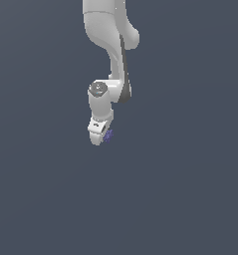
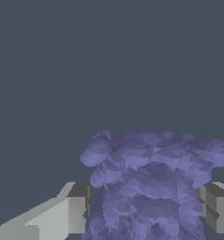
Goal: Pick up the object and move it to a goal position.
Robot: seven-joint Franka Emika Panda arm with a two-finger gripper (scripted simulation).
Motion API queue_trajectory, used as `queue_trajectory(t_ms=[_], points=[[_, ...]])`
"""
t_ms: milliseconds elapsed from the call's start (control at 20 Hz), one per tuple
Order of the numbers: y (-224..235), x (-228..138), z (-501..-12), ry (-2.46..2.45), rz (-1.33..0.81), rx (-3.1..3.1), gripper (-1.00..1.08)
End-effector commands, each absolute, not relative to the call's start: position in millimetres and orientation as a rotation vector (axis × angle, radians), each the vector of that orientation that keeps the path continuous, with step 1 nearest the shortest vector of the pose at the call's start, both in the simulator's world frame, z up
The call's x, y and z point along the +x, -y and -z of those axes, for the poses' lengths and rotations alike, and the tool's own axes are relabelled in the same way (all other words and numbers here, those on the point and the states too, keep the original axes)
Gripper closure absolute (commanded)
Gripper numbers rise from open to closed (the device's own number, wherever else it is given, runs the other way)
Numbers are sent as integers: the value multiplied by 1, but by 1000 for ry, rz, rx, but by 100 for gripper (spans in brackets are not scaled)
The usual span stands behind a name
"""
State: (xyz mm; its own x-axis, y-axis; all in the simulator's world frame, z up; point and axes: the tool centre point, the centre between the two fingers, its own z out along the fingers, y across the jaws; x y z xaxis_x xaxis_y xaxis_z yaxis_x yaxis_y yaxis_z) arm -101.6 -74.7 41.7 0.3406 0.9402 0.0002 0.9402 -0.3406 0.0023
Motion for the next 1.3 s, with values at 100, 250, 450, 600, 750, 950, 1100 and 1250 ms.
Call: queue_trajectory(t_ms=[100, 250, 450, 600, 750, 950, 1100, 1250], points=[[71, -100, -43, -1803, -2, 2571, 108], [62, -97, -48, -1803, -2, 2571, 108], [39, -88, -59, -1803, -2, 2571, 108], [14, -78, -72, -1803, -2, 2571, 108], [-15, -67, -86, -1804, -1, 2571, 108], [-55, -50, -106, -1804, -1, 2571, 108], [-87, -37, -122, -1804, -1, 2571, 108], [-117, -24, -137, -1804, -1, 2572, 108]])
